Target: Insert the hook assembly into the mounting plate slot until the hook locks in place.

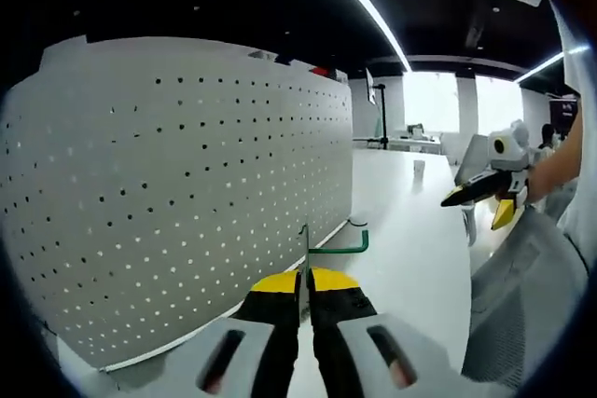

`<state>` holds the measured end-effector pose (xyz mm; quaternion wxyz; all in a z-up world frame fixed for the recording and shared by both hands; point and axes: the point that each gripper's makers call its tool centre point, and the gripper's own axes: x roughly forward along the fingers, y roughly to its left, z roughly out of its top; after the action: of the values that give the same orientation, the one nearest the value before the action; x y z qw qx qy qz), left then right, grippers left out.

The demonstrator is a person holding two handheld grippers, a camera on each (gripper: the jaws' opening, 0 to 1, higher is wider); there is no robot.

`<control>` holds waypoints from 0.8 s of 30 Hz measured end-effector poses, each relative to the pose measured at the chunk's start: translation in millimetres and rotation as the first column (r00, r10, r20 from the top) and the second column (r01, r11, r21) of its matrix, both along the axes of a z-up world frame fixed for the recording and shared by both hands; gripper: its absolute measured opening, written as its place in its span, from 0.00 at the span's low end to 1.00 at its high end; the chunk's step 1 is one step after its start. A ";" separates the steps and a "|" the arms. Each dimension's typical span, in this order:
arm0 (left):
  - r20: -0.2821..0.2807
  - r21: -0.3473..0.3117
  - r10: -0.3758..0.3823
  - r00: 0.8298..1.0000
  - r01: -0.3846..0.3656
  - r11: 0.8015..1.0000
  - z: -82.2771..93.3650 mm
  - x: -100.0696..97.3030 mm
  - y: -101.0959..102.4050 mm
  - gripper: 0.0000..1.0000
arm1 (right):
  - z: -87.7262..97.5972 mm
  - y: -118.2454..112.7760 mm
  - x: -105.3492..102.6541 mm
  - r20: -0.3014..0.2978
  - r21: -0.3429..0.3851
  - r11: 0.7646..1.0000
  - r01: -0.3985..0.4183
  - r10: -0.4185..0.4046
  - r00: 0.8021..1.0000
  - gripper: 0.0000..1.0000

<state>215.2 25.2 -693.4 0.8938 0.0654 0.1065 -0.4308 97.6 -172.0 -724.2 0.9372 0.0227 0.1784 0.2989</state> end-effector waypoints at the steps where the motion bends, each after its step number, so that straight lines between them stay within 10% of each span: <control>1: 0.002 -0.015 0.004 1.000 -0.004 1.000 2.4 -1.5 -1.0 0.03 | 1.2 1.2 0.1 0.005 0.006 1.000 -0.002 0.002 1.000 0.76; 24: 0.008 -0.109 0.064 0.998 -0.063 0.992 13.4 -15.1 1.1 0.03 | 2.3 4.8 -1.9 0.016 0.015 1.000 -0.007 0.007 1.000 0.75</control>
<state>200.1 26.3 -680.0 0.9099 0.0157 0.0800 -0.4068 95.8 -167.2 -721.9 0.9374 0.0267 0.1690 0.3035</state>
